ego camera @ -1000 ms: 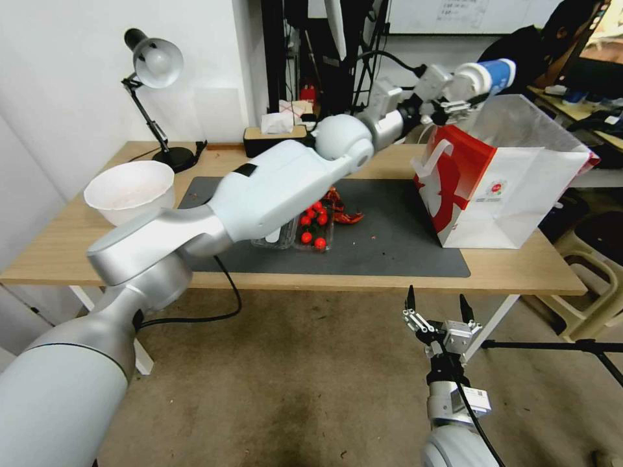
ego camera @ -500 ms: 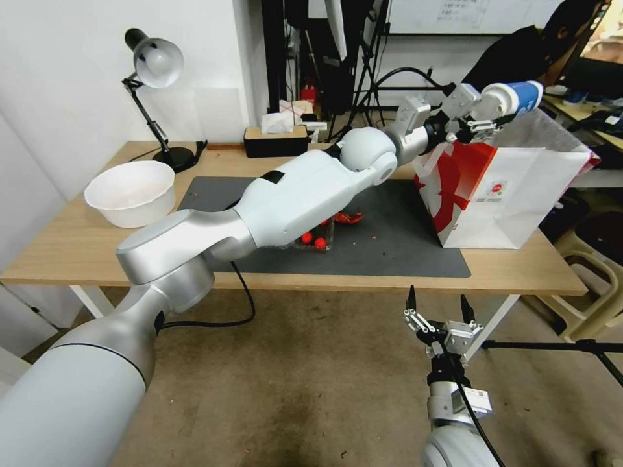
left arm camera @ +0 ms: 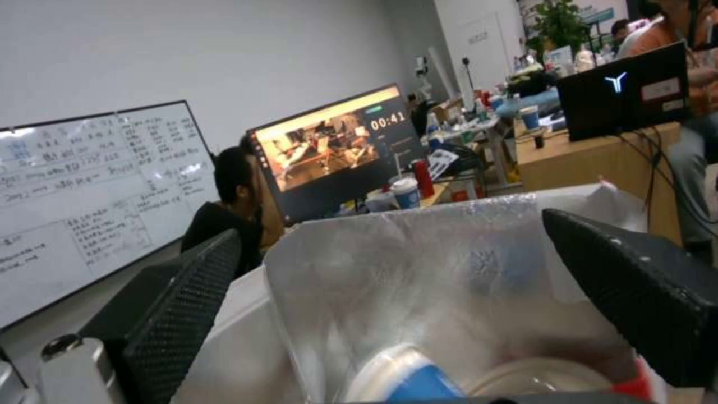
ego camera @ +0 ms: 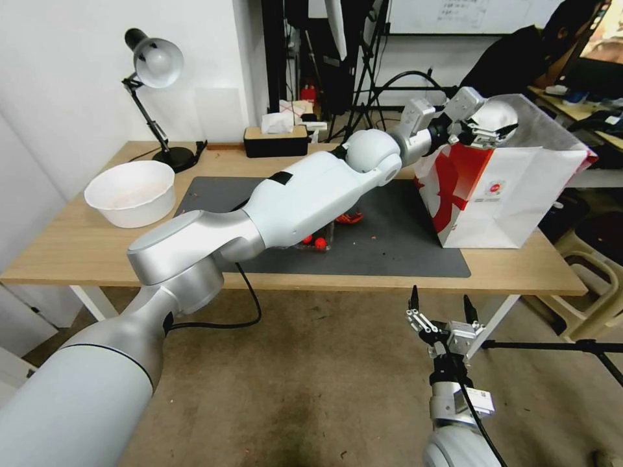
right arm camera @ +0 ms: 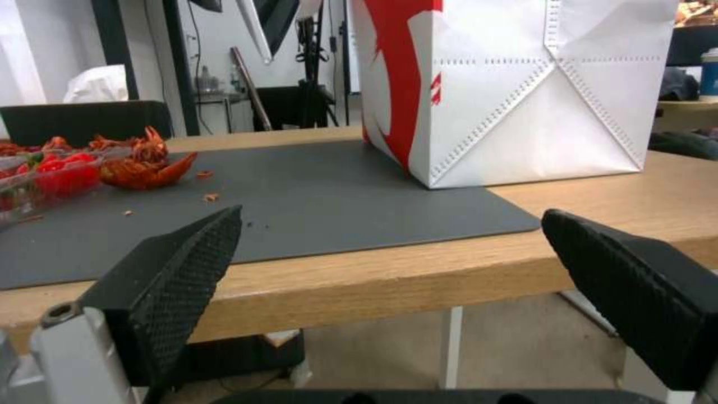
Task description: Pick up the trash from the table and place it into the takeout bag.
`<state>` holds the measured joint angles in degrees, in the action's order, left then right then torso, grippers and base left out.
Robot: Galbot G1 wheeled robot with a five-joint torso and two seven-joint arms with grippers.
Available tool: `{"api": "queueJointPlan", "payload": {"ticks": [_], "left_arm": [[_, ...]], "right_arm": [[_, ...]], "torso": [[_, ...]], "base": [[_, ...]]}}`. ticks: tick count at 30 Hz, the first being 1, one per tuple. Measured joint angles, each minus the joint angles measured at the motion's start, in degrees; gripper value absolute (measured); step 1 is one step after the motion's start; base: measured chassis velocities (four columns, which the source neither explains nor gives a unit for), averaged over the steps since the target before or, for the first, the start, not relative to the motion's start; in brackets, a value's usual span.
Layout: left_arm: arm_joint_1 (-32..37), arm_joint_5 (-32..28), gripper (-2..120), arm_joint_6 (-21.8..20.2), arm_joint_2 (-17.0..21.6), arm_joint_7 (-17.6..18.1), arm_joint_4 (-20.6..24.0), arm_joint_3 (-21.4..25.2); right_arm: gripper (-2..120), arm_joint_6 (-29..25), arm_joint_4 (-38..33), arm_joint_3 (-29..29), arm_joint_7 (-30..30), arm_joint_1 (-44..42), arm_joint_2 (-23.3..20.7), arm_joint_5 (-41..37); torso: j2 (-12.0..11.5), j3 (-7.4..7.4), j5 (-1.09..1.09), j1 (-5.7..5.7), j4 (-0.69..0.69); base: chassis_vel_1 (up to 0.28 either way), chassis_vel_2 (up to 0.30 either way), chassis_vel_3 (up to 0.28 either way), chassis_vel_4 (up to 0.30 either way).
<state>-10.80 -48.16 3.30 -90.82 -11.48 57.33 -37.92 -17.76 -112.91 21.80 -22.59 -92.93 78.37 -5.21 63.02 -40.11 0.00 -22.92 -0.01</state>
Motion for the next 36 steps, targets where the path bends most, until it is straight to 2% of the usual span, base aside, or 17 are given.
{"api": "queueJointPlan", "payload": {"ticks": [9,13,14,17,19,21,22,25,31,33,35,36], "left_arm": [[0.7,-0.5,100,-0.7,5.1,1.3,4.1,1.4],[3.5,-0.6,100,-1.1,10.4,2.0,7.3,3.3],[3.5,-0.6,100,-1.1,10.4,2.0,7.3,3.3],[5.8,-0.6,100,-1.3,15.1,2.4,9.9,4.9],[6.6,-0.6,100,-1.3,16.5,2.5,10.7,5.4],[8.6,-0.6,100,-1.6,20.3,2.9,13.3,6.8],[8.6,-0.6,100,-1.6,20.3,2.9,13.3,6.8],[12.0,-0.6,100,-2.0,25.1,3.8,17.0,8.6],[16.8,-0.5,100,-2.0,29.4,4.1,20.4,12.1],[19.7,-0.3,100,-2.0,31.1,4.2,22.2,14.5],[20.5,-0.2,100,-2.0,31.6,4.2,22.6,15.2],[22.6,0.0,100,-2.0,33.1,4.3,23.7,16.9]], "right_arm": [[100,0.0,-0.1,-0.1,0.0,0.1,-0.1,0.0],[100,0.0,-0.2,-0.2,0.0,0.0,0.0,0.0],[100,0.0,-0.2,-0.2,0.0,0.0,0.0,0.0],[100,0.1,-0.4,-0.2,0.0,-0.1,0.0,0.1],[100,0.1,-0.4,-0.2,0.0,-0.1,0.0,0.1],[100,0.1,-0.5,-0.3,0.0,-0.2,0.0,0.1],[100,0.1,-0.5,-0.3,0.0,-0.2,0.0,0.1],[100,0.2,-0.5,-0.4,0.1,-0.1,0.1,0.3],[100,0.3,-0.6,-0.6,0.1,0.0,0.1,0.5],[100,0.3,-0.7,-0.7,0.1,0.0,0.2,0.6],[100,0.3,-0.7,-0.7,0.1,-0.1,0.2,0.6],[100,0.3,-0.7,-0.7,0.2,-0.1,0.2,0.8]], "torso": [[0.0,0.00,-0.01,0.00,0.01],[0.0,0.00,-0.02,0.00,0.01],[0.0,0.00,-0.02,0.00,0.01],[0.0,0.00,-0.03,0.00,0.00],[0.0,0.00,-0.03,0.00,0.02],[0.0,0.00,-0.03,0.00,0.02],[0.0,0.00,-0.03,0.00,0.02],[0.0,0.01,-0.02,0.00,0.00],[0.0,0.00,-0.02,0.00,0.01],[0.0,0.01,-0.01,0.01,-0.02],[0.0,0.00,-0.01,0.00,-0.02],[0.0,0.00,-0.02,0.00,0.01]], "base": [[0.000,0.000,0.000,0.000],[0.000,0.000,0.000,0.000],[0.000,0.000,0.000,0.000],[0.000,0.000,0.000,0.000],[0.000,0.000,0.000,0.000],[0.000,0.000,0.000,0.000],[0.000,0.000,0.000,0.000],[0.000,0.000,0.000,0.000],[0.000,0.000,0.000,0.000],[0.000,0.000,0.000,0.000],[0.000,0.000,0.000,0.000],[0.000,0.000,0.000,0.000]]}}
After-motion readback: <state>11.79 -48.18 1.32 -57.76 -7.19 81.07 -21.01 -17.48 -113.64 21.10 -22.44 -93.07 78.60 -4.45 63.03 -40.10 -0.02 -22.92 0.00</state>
